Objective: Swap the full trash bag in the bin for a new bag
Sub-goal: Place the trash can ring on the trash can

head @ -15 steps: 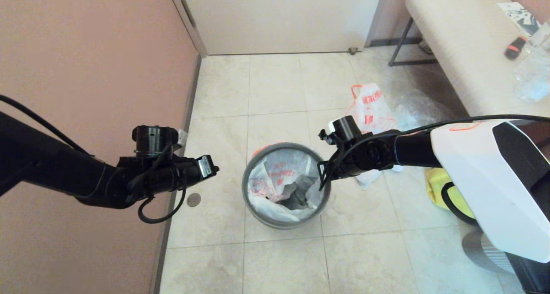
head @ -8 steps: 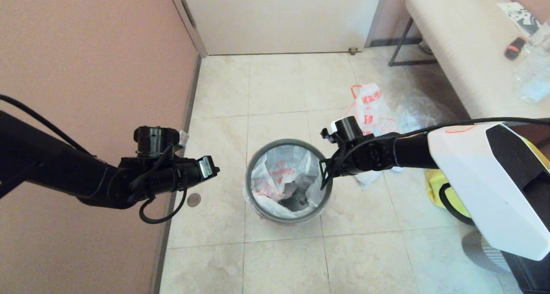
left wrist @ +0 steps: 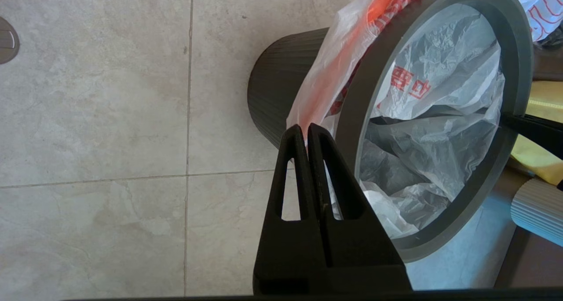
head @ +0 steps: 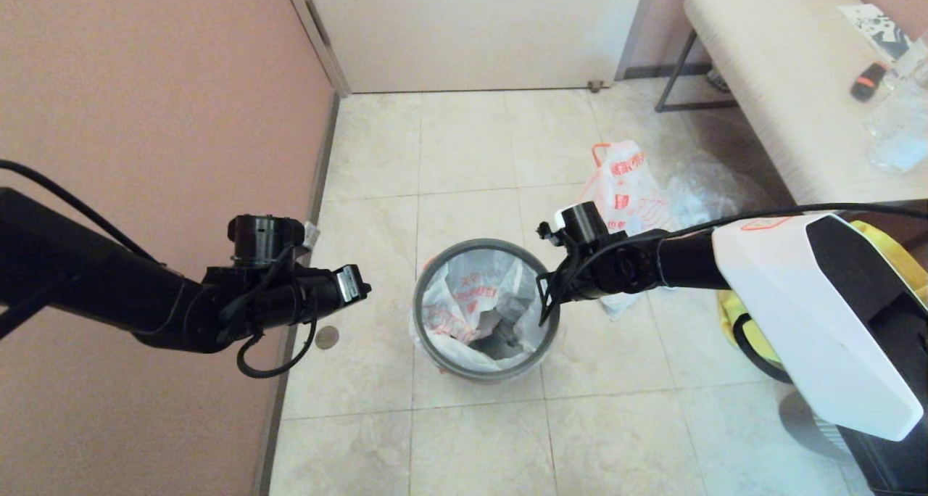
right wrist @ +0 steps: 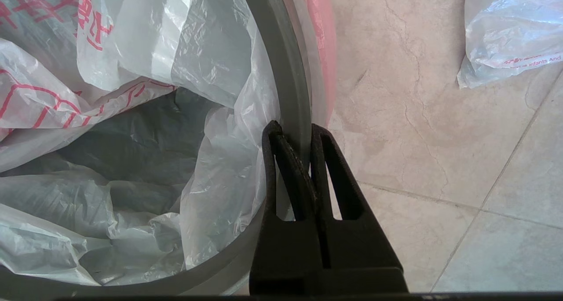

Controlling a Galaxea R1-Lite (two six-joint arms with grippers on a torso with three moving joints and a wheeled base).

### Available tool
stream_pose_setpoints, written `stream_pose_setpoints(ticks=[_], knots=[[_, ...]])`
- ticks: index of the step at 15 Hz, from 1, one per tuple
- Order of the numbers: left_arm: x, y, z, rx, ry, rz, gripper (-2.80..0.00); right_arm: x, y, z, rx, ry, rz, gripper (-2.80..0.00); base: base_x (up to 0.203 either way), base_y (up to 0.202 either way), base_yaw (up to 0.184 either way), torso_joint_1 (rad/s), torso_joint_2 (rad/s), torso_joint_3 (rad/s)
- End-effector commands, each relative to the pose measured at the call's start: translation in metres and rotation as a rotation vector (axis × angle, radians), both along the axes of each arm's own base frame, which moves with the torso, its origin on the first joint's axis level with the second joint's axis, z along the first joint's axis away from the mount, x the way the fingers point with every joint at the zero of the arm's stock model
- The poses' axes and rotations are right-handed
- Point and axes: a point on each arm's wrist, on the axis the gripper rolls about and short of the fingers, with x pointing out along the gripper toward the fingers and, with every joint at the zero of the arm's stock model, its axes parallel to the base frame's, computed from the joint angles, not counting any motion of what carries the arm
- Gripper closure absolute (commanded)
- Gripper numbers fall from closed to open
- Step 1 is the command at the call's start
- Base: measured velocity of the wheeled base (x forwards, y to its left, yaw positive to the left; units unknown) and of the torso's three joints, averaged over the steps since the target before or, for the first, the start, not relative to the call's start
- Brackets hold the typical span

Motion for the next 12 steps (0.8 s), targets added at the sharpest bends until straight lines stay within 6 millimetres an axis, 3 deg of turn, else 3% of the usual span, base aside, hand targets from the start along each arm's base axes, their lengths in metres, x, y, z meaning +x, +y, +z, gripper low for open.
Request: stream_pose_setpoints(ticks=[1,3,4,9,12], knots=[[0.000,0.000,0.000,-0.003,-0.001,0.001,0.00,0.000,0.002,-0.005,-0.006,0.012,0.003,0.00,0.000,0.000,0.000,0.000,0.00,0.000],[0.000,0.000,-0.001,-0.003,0.000,0.001,0.00,0.000,0.001,-0.005,-0.013,0.010,0.007,0.00,0.000,0.000,0.000,0.000,0.00,0.000],[0.000,0.000,-0.001,-0.003,0.000,0.001,0.00,0.000,0.001,-0.005,-0.021,0.008,0.014,-2.80,0.000,0.000,0.000,0.000,0.00,0.000],[0.000,0.000,0.001,-0.003,-0.003,0.001,0.00,-0.008,0.005,0.012,-0.013,-0.015,0.026,-2.80,0.000,0.000,0.000,0.000,0.00,0.000],[-0.001,-0.001,0.000,-0.002,0.000,-0.004,0.00,-0.021,-0.001,0.038,0.007,-0.010,0.012,-2.80,0.000,0.000,0.000,0.000,0.00,0.000]])
